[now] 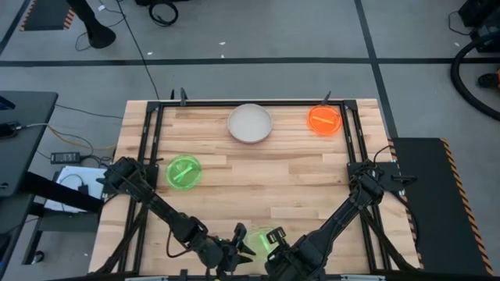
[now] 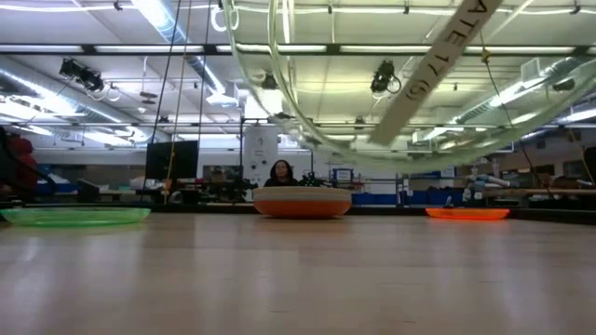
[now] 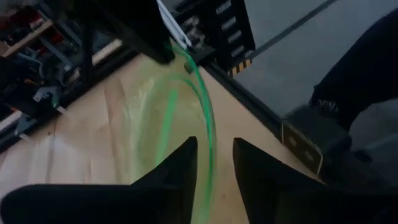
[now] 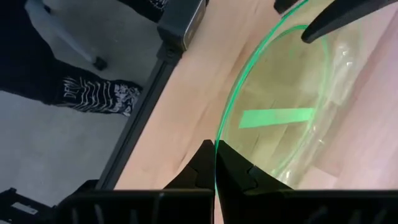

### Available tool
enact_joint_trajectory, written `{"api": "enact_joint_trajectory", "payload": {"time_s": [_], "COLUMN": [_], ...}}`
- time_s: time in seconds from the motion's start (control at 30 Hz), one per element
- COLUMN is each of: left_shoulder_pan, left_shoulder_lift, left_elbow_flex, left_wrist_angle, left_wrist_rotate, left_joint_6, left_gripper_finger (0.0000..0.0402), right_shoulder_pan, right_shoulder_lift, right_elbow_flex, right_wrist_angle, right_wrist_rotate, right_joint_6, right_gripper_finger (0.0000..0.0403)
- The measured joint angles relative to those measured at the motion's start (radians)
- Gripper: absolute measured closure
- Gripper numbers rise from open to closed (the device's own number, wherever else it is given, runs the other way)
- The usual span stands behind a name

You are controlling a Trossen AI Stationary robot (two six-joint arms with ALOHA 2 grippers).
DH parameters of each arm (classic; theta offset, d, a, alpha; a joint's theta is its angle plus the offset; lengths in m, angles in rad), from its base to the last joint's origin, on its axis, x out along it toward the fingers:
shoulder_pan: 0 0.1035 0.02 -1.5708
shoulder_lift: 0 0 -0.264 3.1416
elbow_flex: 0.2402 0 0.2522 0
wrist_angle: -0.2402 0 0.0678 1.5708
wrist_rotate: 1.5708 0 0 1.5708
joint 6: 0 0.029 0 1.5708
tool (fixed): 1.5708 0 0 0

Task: Stack plastic plates
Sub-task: Stack the bottom green plate on top of the top green plate

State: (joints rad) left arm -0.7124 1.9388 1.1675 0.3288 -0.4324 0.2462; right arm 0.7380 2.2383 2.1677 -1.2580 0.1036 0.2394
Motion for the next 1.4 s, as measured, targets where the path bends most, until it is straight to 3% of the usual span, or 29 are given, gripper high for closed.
{"api": "enact_joint_trajectory", "payload": {"time_s": [0.3,0.57,0.9,1.03,1.13,1.23,1.4], "left_shoulder_pan": [0.013,0.011,0.011,-0.006,-0.027,-0.052,-0.083], "left_shoulder_lift": [0.000,0.000,-0.006,-0.084,-0.175,-0.256,-0.305], "left_elbow_flex": [0.000,0.000,0.000,0.000,0.001,0.002,0.001], "left_wrist_angle": [-0.042,-0.040,-0.115,-0.327,-0.527,-0.807,-1.349], "left_wrist_rotate": [0.003,0.000,-0.042,-0.195,-0.306,-0.367,-0.375], "left_joint_6": [-0.016,0.006,0.010,-0.006,-0.084,-0.275,-0.729], "left_gripper_finger": [0.0389,0.0391,0.0393,0.0393,0.0394,0.0394,0.0394], "right_shoulder_pan": [-0.008,-0.012,-0.006,0.020,0.054,0.093,0.149], "right_shoulder_lift": [0.000,0.000,0.000,-0.057,-0.093,-0.099,-0.099], "right_elbow_flex": [0.000,0.000,0.164,0.154,0.150,0.149,0.148], "right_wrist_angle": [-0.002,-0.001,-0.128,-0.113,-0.121,-0.121,-0.114], "right_wrist_rotate": [-0.005,0.023,0.011,0.038,0.133,0.217,0.307], "right_joint_6": [0.003,0.070,0.113,0.182,0.254,0.283,0.325], "right_gripper_finger": [0.0396,0.0369,0.0267,0.0249,0.0250,0.0257,0.0268]}}
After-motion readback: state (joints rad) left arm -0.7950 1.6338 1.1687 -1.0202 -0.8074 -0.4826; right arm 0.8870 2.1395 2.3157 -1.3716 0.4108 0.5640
